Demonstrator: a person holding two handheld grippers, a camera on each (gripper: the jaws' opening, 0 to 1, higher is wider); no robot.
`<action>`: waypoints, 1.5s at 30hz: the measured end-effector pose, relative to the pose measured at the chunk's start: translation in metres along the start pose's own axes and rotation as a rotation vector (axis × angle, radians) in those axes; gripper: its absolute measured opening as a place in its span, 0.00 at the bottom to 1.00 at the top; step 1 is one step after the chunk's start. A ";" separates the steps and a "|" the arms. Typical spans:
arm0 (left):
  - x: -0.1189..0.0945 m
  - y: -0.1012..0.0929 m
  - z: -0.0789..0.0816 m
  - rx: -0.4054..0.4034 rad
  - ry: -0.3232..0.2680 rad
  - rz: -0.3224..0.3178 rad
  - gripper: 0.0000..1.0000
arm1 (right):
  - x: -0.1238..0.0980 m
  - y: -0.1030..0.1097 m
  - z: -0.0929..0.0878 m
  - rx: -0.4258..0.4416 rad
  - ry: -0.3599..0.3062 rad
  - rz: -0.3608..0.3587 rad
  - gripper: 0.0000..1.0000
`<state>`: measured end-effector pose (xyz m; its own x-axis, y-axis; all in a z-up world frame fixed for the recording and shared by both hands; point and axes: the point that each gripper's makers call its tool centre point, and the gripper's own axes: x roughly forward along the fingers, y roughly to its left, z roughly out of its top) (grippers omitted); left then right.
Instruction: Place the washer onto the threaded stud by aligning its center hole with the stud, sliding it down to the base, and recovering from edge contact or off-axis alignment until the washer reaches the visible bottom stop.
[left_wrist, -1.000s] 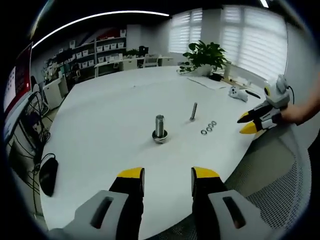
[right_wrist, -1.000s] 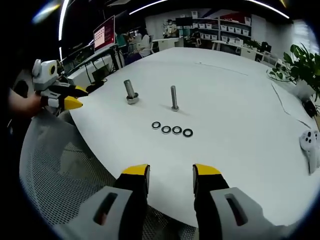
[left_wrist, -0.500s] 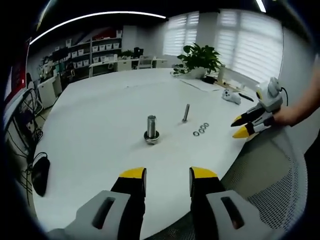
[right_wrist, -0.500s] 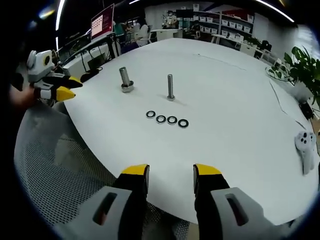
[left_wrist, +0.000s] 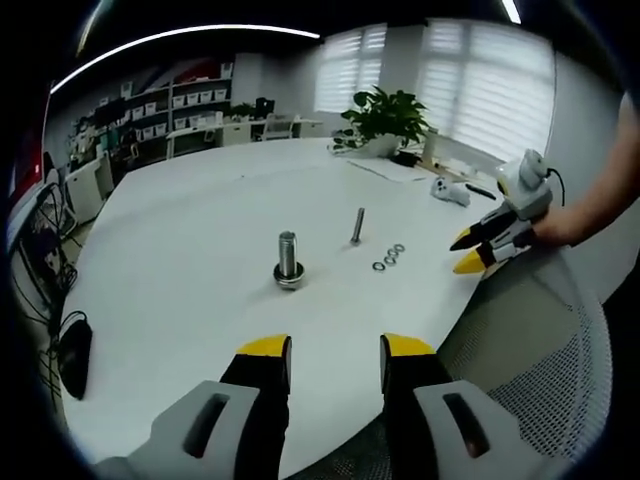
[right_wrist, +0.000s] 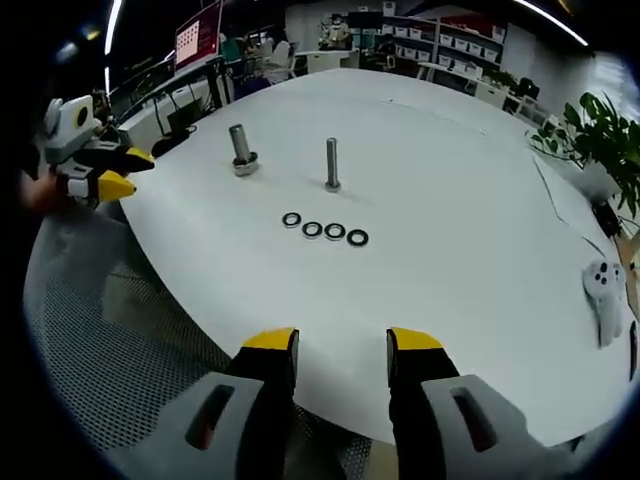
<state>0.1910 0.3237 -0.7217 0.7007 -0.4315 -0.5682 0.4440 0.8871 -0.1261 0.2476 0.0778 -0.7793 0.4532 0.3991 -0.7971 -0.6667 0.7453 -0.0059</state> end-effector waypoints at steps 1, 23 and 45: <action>0.000 0.000 0.000 0.000 -0.004 0.000 0.34 | 0.000 -0.001 0.000 -0.002 0.001 -0.004 0.38; 0.002 0.000 -0.003 0.023 0.014 0.013 0.33 | 0.000 -0.002 0.001 0.014 -0.017 0.002 0.37; -0.001 0.003 0.001 0.009 -0.010 0.006 0.33 | 0.005 0.012 -0.007 -0.092 0.079 0.046 0.38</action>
<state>0.1921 0.3264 -0.7212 0.7092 -0.4275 -0.5605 0.4444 0.8884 -0.1154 0.2376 0.0847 -0.7874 0.3754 0.3859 -0.8427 -0.7386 0.6738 -0.0205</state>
